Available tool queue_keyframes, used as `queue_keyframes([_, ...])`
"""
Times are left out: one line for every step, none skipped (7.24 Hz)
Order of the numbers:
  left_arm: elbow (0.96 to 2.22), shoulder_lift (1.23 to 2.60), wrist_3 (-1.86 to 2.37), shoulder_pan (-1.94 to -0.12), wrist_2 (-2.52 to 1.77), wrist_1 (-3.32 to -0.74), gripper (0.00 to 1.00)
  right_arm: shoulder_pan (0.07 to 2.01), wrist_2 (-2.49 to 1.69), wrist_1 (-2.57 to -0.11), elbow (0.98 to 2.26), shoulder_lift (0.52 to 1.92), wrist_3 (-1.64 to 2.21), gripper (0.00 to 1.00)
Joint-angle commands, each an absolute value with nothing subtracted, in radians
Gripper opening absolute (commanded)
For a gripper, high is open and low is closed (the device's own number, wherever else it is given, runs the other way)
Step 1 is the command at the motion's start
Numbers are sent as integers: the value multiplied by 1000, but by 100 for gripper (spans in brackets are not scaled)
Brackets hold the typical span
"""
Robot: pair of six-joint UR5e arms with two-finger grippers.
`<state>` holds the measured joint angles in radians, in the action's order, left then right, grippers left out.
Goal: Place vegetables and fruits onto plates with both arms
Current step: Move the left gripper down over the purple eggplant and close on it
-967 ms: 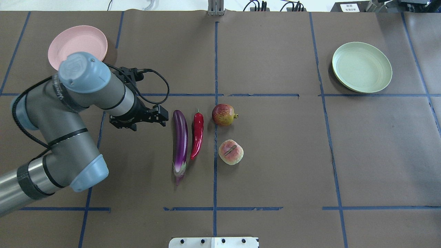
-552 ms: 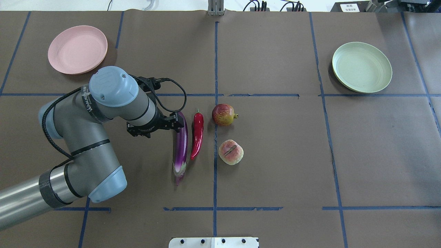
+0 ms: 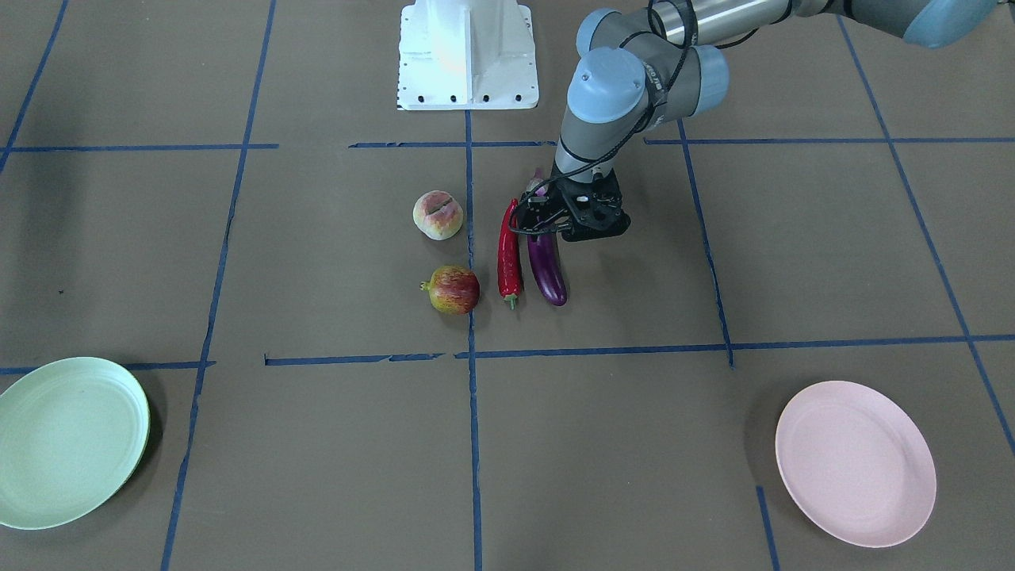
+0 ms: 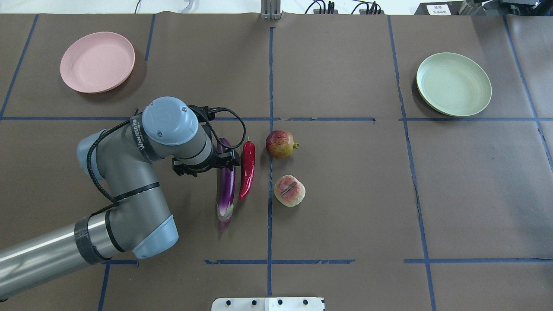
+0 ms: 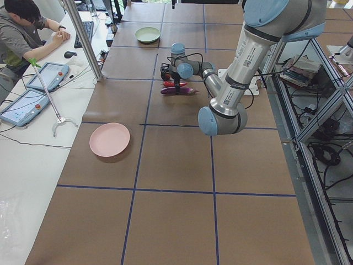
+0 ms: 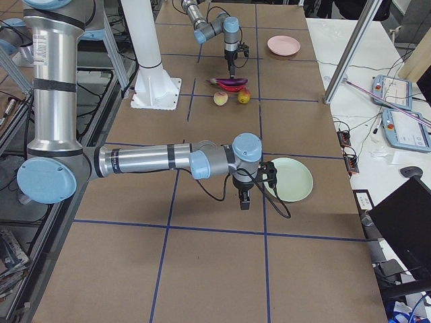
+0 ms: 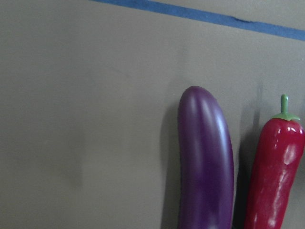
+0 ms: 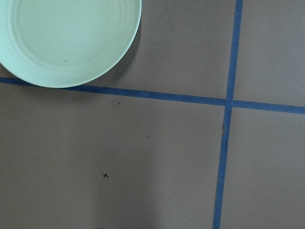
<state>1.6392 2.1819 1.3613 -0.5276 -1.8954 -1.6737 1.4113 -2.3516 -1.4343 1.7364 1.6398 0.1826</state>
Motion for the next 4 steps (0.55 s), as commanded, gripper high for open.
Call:
queue_keyframes([1597, 2201, 1352, -522, -1890, -1678, 89, 1411, -2352, -1434, 1738, 1640, 183, 100])
queue_keyframes([1594, 2201, 1350, -522, -1890, -1678, 67, 1411, -2352, -1434, 1736, 1640, 183, 100])
queue_keyframes([1583, 2203, 1348, -522, -1890, -1680, 63, 1411, -2352, -1434, 1736, 1640, 183, 100])
queue_keyframes([1582, 2201, 1348, -517, -1890, -1680, 63, 1411, -2352, -1434, 1738, 1640, 183, 100])
